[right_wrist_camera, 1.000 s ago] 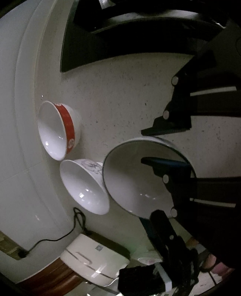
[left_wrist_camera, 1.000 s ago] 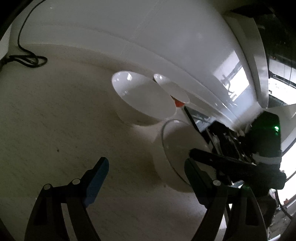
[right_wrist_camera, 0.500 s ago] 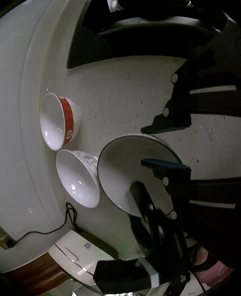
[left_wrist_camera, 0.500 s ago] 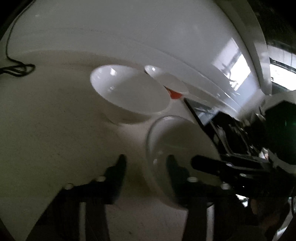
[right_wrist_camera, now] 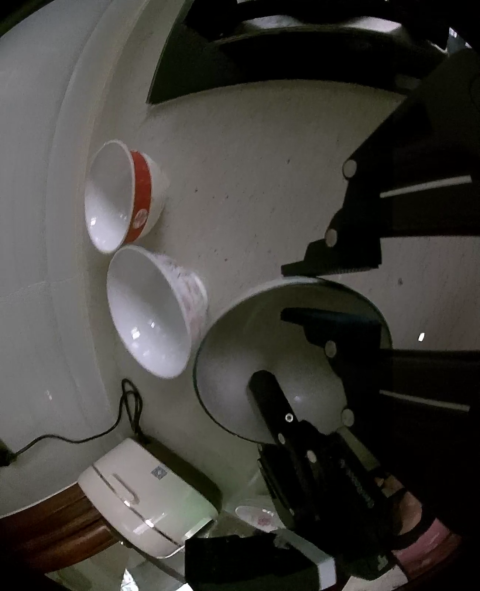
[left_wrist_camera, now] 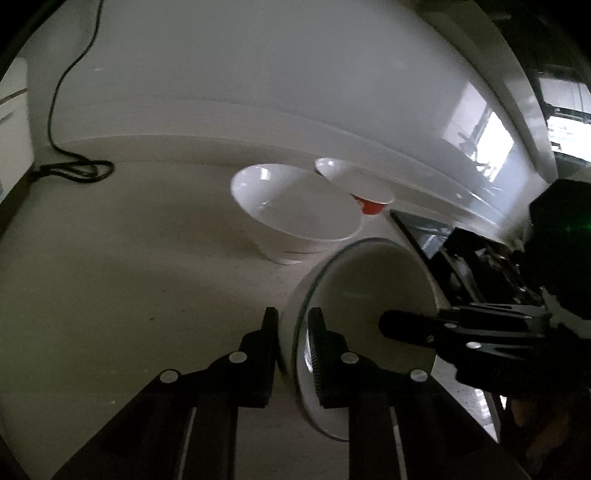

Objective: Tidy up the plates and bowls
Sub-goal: 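Carry the dark-rimmed bowl toward the rice cooker and lower it beside the plates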

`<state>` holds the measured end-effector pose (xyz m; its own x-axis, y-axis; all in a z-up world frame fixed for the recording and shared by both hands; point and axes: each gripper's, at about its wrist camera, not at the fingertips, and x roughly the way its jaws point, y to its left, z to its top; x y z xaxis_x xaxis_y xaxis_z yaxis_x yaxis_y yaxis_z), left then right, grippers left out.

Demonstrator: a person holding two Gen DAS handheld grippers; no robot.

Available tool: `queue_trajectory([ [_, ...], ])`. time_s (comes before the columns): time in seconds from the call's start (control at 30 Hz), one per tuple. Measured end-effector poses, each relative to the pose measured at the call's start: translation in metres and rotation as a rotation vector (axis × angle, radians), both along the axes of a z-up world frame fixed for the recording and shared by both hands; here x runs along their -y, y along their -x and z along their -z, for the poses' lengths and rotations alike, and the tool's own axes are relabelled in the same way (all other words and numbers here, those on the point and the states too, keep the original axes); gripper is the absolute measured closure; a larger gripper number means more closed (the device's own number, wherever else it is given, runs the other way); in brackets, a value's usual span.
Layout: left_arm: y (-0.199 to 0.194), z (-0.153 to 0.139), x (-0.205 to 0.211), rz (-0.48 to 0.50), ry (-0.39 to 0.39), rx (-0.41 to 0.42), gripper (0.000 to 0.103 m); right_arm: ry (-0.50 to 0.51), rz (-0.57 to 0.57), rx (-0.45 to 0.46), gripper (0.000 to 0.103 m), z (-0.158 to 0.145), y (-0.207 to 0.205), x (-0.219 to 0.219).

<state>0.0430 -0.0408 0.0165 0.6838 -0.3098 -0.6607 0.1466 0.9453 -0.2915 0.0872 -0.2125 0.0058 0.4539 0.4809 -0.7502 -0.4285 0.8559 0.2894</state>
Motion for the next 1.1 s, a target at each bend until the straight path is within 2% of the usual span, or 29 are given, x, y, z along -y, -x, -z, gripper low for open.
queue_trajectory([
  [0.13, -0.002, 0.005, -0.013, -0.034, 0.050, -0.054, 0.086, -0.045, 0.024, 0.019, 0.084, -0.003, -0.001, -0.004],
  [0.27, 0.001, 0.002, -0.024, -0.069, 0.046, -0.050, 0.086, -0.069, 0.009, -0.002, 0.085, 0.002, -0.004, -0.012],
  [0.33, 0.000, 0.005, -0.026, -0.076, 0.059, -0.063, 0.085, -0.047, 0.017, -0.021, 0.085, 0.008, -0.009, -0.018],
  [0.43, -0.002, 0.008, -0.025, -0.099, 0.041, -0.070, 0.084, -0.060, 0.013, -0.032, 0.078, 0.008, -0.007, -0.018],
  [0.5, -0.003, 0.008, -0.025, -0.110, 0.038, -0.073, 0.083, -0.052, 0.006, -0.045, 0.061, 0.008, -0.005, -0.018],
  [0.57, -0.002, 0.009, -0.025, -0.120, 0.045, -0.085, 0.080, -0.047, 0.002, -0.058, 0.048, 0.009, -0.005, -0.016],
  [0.6, -0.001, 0.009, -0.025, -0.121, 0.047, -0.089, 0.080, -0.050, -0.002, -0.058, 0.048, 0.009, -0.004, -0.017],
  [0.63, -0.002, 0.010, -0.024, -0.124, 0.043, -0.094, 0.077, -0.041, -0.013, -0.059, 0.049, 0.010, -0.003, -0.018],
  [0.67, -0.001, 0.010, -0.024, -0.124, 0.040, -0.098, 0.077, -0.037, -0.020, -0.061, 0.057, 0.011, -0.001, -0.019],
  [0.7, -0.001, 0.010, -0.022, -0.115, 0.039, -0.105, 0.081, -0.055, -0.028, -0.062, 0.071, 0.010, 0.000, -0.019],
  [0.77, 0.001, 0.010, -0.020, -0.118, 0.023, -0.102, 0.086, -0.051, -0.030, -0.048, 0.077, 0.010, 0.003, -0.021],
  [0.83, 0.001, 0.008, -0.020, -0.123, 0.009, -0.089, 0.086, -0.069, -0.021, -0.058, 0.079, 0.011, 0.002, -0.021],
  [1.1, 0.001, 0.001, -0.045, -0.176, 0.050, -0.104, 0.087, -0.179, -0.011, -0.092, 0.085, 0.011, 0.000, -0.028],
])
